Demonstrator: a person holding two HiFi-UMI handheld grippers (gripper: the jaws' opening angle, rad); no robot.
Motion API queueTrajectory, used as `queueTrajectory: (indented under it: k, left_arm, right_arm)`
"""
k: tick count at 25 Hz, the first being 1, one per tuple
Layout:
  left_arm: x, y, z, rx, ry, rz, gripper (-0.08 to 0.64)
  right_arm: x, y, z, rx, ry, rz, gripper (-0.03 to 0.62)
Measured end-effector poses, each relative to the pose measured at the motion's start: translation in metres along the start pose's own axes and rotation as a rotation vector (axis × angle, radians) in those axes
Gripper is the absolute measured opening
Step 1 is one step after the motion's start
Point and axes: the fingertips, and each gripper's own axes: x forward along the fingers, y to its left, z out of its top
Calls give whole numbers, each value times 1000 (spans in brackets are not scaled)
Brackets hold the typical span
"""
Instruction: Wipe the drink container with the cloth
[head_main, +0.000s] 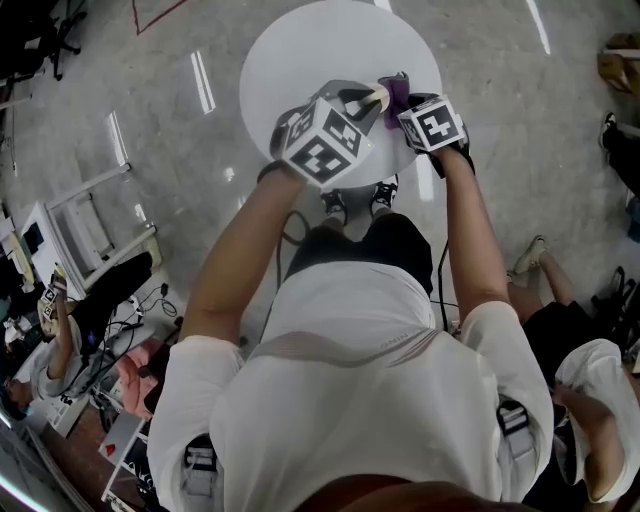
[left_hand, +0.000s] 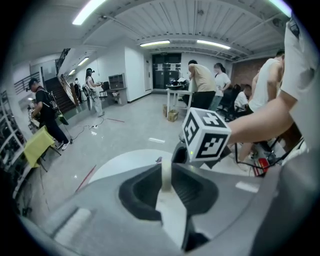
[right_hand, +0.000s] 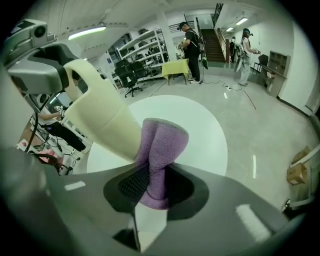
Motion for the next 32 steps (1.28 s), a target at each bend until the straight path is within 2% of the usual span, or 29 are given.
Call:
queueTrajectory:
  k: [7,11,13,15,17,19,20,22,24,26,28,30,32]
  left_arm:
    - [-2,2,-2,-25,-11,-4,60]
    - [0,3,0,-39,-17,-8,61]
    - [-1,4,1,-44,-18,-9,61]
    - [-3,4,0,-44,-18,-9,61]
    - [-5,3,-2,-45,-20,-8,61]
    - [-4,3,-2,-45,-24,-4,61]
    - [-3,3,-1,-45,-25,-2,61]
    - [0,4,1,-47,-25,3,61]
    - [1,6,2,-50,-23,6,61]
    - [1,8,3,-50,-21,7,61]
    - [-1,8,1,-49,-19,8,61]
    - [-2,8,-1,-49,-18,11,61]
    - [-1,8,-2,-48,-18,14,61]
  right_arm:
    - [22,-3,-19,-39,116,-34,96]
    - [24,-7,-23,-32,128,-24,95]
    - [14,-9,-18,-64,124,-35,95]
    - [-6,-12,6,-144,30,-46,97]
    - [-33,-7,42,-220,-124,-21,97]
    - [-61,-4,78,-229,-277,38,97]
    - [-73,-4,94,-190,-347,82,97]
    - [-89,-6,121,-44,-464,209,97]
    - [-94,-6,142,110,-532,355,97]
    - [-90,-3,156,207,-551,477,97]
    - [-80,8,162,269,-528,609,97]
    - [-65,18,160,326,-466,719,96]
    - [-50,23,153,355,-380,792,97]
